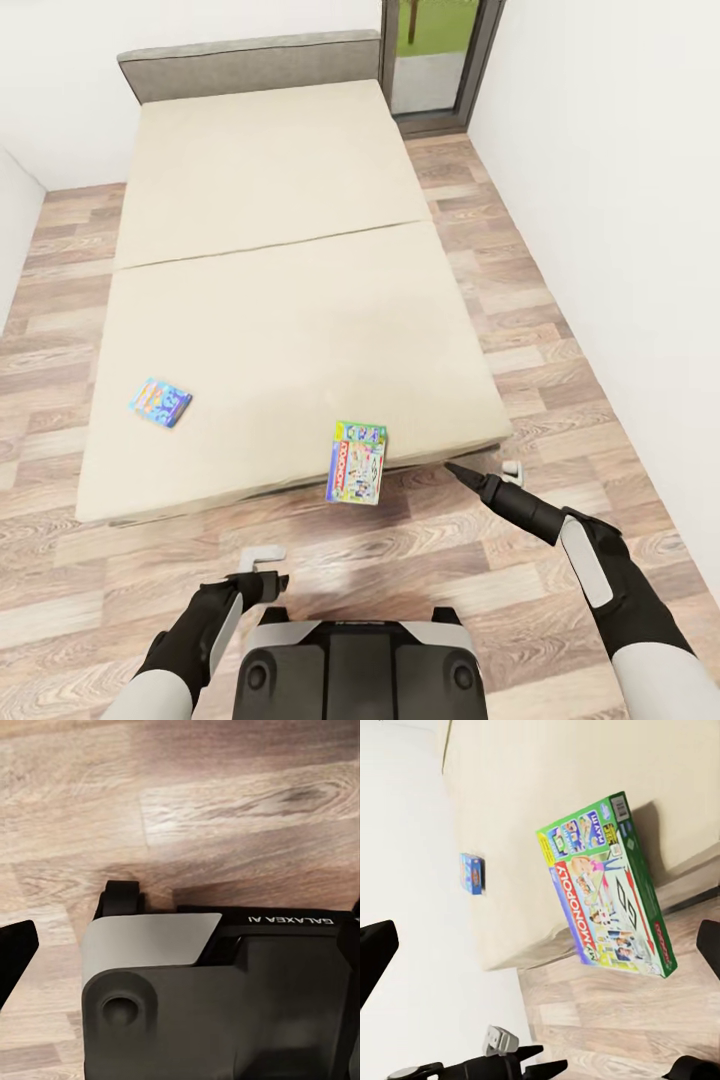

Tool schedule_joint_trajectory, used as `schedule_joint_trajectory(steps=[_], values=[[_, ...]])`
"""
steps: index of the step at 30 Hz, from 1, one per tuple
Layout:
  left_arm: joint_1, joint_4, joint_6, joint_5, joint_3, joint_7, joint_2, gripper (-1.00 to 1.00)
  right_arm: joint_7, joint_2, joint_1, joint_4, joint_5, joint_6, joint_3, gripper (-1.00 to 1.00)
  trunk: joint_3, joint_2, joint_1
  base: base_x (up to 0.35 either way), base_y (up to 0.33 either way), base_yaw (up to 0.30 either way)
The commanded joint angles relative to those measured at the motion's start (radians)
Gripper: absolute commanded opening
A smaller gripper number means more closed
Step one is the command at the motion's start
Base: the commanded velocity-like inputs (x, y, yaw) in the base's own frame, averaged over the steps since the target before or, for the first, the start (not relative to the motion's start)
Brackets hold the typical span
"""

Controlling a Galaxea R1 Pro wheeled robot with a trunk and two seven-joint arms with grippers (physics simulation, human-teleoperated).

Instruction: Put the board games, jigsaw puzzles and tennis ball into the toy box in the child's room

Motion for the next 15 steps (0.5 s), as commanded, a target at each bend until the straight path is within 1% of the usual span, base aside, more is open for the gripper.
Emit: schedule_joint_trajectory(steps=[1, 6, 9, 14, 15], values=[[0.000, -0.004, 0.006, -0.010, 0.009, -0.009, -0.002, 1.00, 0.001, 0.001, 0.001, -0.003, -0.005, 0.005, -0.001, 1.00, 0.001, -0.001, 0.000, 0.000, 0.000, -0.003], [0.000, -0.006, 0.010, -0.009, 0.014, -0.017, -0.001, 1.00, 0.003, 0.005, 0.004, -0.007, -0.005, 0.005, -0.001, 1.00, 0.005, -0.001, 0.000, 0.000, 0.000, -0.001], [0.000, -0.005, 0.014, -0.008, 0.016, -0.051, -0.001, 1.00, 0.002, 0.005, 0.008, -0.005, -0.005, 0.007, -0.003, 1.00, 0.006, -0.001, 0.000, 0.000, 0.000, 0.000], [0.000, -0.005, 0.016, -0.006, 0.020, -0.074, 0.004, 1.00, 0.001, 0.006, 0.010, -0.001, -0.004, 0.005, -0.003, 1.00, 0.007, -0.001, 0.000, 0.000, 0.000, 0.000], [0.000, -0.007, 0.017, -0.006, 0.020, -0.076, 0.001, 1.00, 0.000, 0.006, 0.010, -0.001, -0.004, 0.005, -0.003, 1.00, 0.007, -0.001, 0.000, 0.000, 0.000, 0.000]])
